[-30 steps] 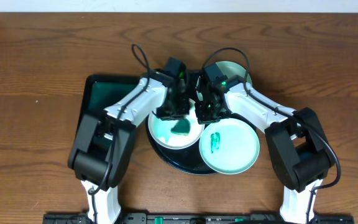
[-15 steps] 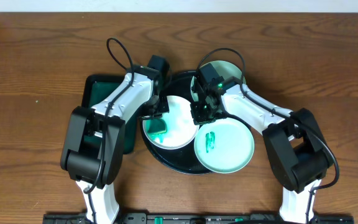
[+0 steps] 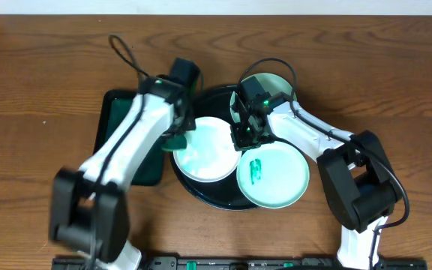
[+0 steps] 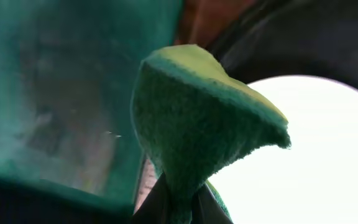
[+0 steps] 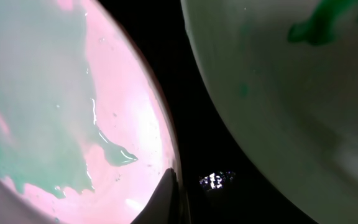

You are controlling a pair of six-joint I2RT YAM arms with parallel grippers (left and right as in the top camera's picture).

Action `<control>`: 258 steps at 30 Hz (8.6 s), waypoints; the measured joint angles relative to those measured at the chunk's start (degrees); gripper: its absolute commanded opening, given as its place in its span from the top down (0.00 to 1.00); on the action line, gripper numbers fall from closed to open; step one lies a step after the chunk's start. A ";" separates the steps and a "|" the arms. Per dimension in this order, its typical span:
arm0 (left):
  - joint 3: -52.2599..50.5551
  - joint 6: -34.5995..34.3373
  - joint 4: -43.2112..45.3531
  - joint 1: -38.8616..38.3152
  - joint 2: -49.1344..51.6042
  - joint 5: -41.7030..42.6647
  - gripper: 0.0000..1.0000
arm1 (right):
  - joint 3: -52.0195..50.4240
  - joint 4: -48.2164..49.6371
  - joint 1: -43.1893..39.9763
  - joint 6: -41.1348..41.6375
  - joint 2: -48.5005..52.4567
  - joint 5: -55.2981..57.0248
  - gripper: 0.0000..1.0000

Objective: Clean dirty plates on tray and stack at the side

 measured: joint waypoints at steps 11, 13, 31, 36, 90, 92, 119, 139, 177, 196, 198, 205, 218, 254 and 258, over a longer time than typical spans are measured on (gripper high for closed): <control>0.00 -0.04 -5.86 8.02 -6.62 -0.79 0.93 | 0.87 -1.07 0.00 -4.07 -0.04 1.03 0.99; 0.00 -0.04 -6.01 10.21 -6.62 -0.79 0.93 | 1.36 -1.22 0.02 -5.44 -0.66 2.08 0.99; 0.00 -0.02 -6.16 17.38 -1.95 2.45 0.92 | 3.23 -1.27 8.26 -16.50 -13.55 26.25 0.99; 0.00 -0.02 -6.16 17.38 0.81 2.71 0.93 | 3.23 0.20 12.55 -18.62 -16.33 36.96 0.99; 0.00 0.24 -6.40 20.33 1.05 4.37 0.93 | 3.23 6.97 34.95 -38.66 -18.27 82.58 0.99; 0.00 0.24 -6.49 20.31 1.05 4.37 0.93 | 3.23 6.03 34.69 -38.10 -18.27 83.21 0.99; 0.00 0.39 -6.84 20.31 1.05 4.37 0.93 | 3.50 -6.84 23.45 -4.85 -21.57 57.75 0.99; 0.00 0.39 -6.82 20.31 1.05 4.37 0.93 | 5.79 -8.09 -32.22 9.60 -28.11 21.79 0.99; 0.00 0.39 -7.08 20.31 1.05 4.39 0.93 | 7.98 -8.70 -55.23 -5.99 -8.66 5.16 0.56; 0.00 0.39 -7.08 20.31 1.05 4.39 0.93 | 5.62 -27.30 -29.79 -5.42 -18.45 5.42 0.68; 0.00 0.42 -7.08 20.31 1.05 4.39 0.93 | 3.30 -27.08 -27.32 -2.99 -18.45 7.10 0.68; 0.00 0.39 -7.08 20.31 1.05 4.39 0.93 | -5.99 -25.88 -20.72 3.85 -18.45 10.25 0.67; 0.00 0.39 -7.08 20.31 1.05 4.39 0.93 | -18.16 -19.28 -17.94 8.46 -18.45 10.75 0.81; 0.00 0.42 -7.08 20.31 1.05 4.39 0.93 | -18.95 -14.43 -17.90 5.05 -18.45 8.59 0.89; 0.00 0.39 -7.08 20.31 1.05 4.39 0.93 | -18.49 -14.16 -16.92 3.48 -18.45 8.09 0.99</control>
